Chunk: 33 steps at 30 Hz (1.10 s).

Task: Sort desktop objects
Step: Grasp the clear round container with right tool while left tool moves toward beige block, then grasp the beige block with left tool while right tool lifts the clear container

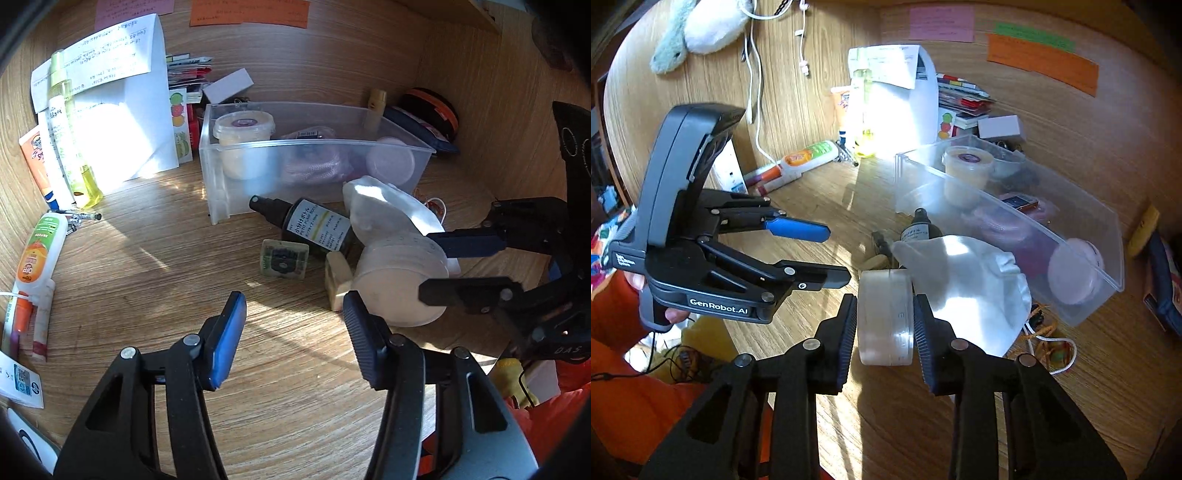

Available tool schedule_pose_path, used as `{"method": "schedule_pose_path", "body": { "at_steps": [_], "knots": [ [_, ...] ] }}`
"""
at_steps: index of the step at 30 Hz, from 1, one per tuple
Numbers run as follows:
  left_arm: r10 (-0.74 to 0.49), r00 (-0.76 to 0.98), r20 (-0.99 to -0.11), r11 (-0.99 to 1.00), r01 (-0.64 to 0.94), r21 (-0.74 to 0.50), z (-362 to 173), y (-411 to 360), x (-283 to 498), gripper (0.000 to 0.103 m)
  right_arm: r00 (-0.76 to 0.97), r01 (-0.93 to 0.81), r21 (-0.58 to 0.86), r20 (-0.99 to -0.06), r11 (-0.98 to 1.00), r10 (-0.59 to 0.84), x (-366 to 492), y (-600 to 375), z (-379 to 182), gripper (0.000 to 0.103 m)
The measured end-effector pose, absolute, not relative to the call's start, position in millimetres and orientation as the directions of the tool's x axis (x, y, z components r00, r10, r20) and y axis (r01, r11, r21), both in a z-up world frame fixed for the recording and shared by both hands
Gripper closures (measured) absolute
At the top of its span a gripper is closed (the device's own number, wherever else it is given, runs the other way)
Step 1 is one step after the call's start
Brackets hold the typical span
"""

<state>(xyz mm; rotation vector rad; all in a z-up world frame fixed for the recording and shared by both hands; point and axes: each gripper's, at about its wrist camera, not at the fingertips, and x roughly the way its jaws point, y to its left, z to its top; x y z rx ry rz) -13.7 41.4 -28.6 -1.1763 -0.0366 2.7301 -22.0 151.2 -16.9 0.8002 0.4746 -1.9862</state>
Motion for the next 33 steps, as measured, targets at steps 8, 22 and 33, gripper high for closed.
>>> {"method": "schedule_pose_path", "body": {
  "at_steps": [8, 22, 33],
  "knots": [
    [0.169, -0.662, -0.730, -0.984, -0.151, -0.091, -33.9, 44.4, -18.5, 0.053, -0.339, 0.854, 0.011, -0.746, -0.520, -0.573, -35.2, 139.0, -41.9, 0.076],
    [0.223, -0.630, -0.744, -0.969, -0.226, -0.099, -41.7, 67.4, -35.0, 0.063, -0.368, 0.826, 0.054, -0.703, -0.561, -0.609, -34.3, 167.8, -19.3, 0.076],
    [0.214, -0.578, -0.788, -0.966, -0.246, -0.082, -43.6, 77.9, -50.7, 0.072, -0.376, 0.814, 0.092, -0.670, -0.574, -0.641, -41.2, 183.3, -2.2, 0.076]
  ]
}}
